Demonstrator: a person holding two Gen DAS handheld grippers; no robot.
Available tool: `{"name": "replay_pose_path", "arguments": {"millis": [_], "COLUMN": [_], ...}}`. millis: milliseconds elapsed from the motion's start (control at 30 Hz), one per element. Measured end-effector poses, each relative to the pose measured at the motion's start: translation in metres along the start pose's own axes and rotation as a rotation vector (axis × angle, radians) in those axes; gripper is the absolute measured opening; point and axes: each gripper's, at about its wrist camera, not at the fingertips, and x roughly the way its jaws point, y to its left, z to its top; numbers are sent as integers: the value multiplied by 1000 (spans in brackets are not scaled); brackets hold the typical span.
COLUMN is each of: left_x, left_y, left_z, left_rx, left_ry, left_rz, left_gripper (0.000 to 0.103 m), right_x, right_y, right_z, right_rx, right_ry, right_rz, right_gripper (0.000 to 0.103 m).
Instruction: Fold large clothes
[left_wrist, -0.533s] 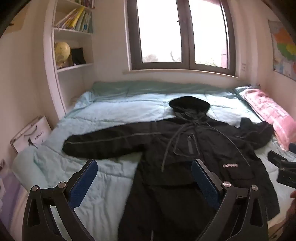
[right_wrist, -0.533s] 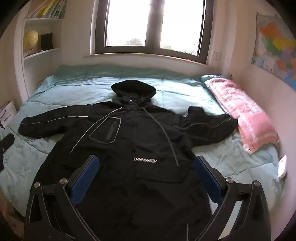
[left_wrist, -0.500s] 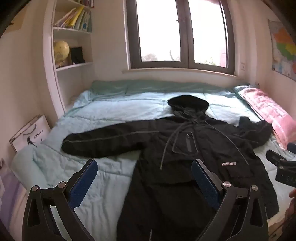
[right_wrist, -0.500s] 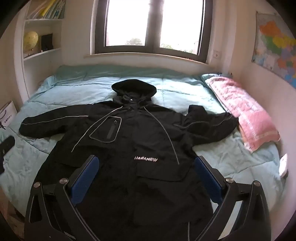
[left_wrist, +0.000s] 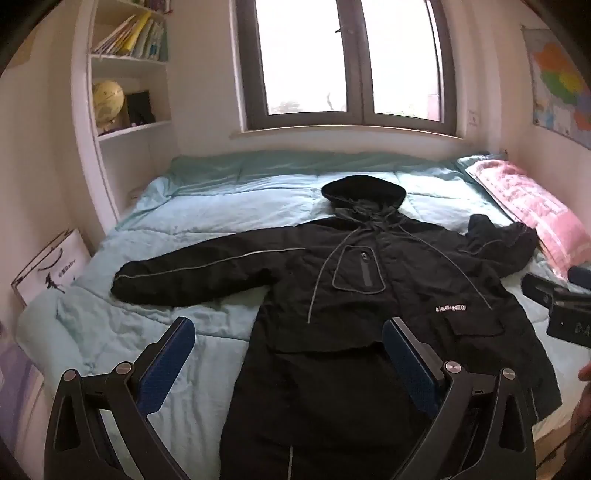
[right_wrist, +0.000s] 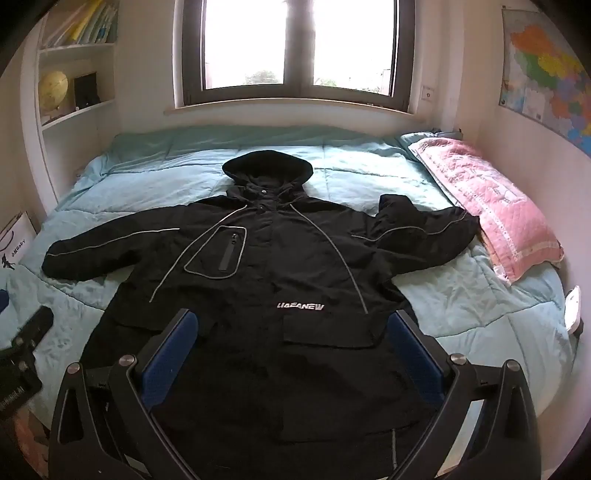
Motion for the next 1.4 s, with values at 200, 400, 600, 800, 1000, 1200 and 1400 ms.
{"name": "replay_pose_path", "arguments": {"millis": [200, 400, 600, 800, 1000, 1200, 1400], "left_x": [19, 35, 49, 61, 69, 75, 79], "left_y": [0, 1, -1, -3, -1, 3, 9], "left_z": [-5, -7, -9, -12, -15, -18, -19], "left_rx": [-1, -19, -32, -57, -72, -89, -99], "left_ry": [40, 65, 102, 130, 147, 169, 179], "left_rz": [-32, -36, -47, -59, -61, -63, -53], "left_gripper": [101, 101, 101, 101, 101, 101, 101], "right_x": [8, 23, 37, 48, 56, 62, 62], "right_y": [4, 9, 5, 0, -2, 5, 14], "right_z": [10, 20, 19, 17, 14, 12, 14], "right_rx": [-20, -24, 4, 19, 34, 24, 6], "right_ry": [1, 13, 39, 57, 81, 97, 98], "right_rz": [-15, -7, 4, 3, 20, 22, 27], "right_gripper": [103, 103, 103, 103, 103, 103, 103]}}
